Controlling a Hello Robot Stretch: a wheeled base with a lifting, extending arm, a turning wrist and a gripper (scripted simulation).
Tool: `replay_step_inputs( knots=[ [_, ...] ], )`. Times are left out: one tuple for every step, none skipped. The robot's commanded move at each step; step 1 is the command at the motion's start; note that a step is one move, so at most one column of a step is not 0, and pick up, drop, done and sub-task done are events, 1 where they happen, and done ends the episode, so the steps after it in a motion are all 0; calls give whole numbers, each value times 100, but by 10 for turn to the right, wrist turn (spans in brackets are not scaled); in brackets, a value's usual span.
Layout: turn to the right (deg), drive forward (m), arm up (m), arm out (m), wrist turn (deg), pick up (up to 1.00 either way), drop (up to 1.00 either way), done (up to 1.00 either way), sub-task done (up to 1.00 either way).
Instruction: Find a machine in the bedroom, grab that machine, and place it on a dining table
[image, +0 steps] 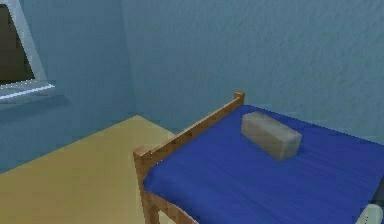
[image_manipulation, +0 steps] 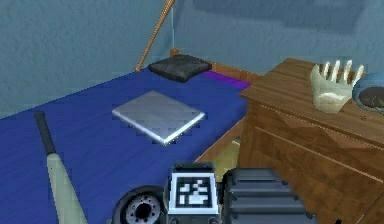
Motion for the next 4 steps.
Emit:
replay_step_inputs(
  knots=[
    [0, 0, 0, 42, 0, 0, 0, 0, 0],
    [0, 0, 0, 0, 450, 0, 0, 0, 0],
    [0, 0, 0, 0, 450, 0, 0, 0, 0],
    [0, 0, 0, 0, 450, 0, 0, 0, 0]
  ],
)
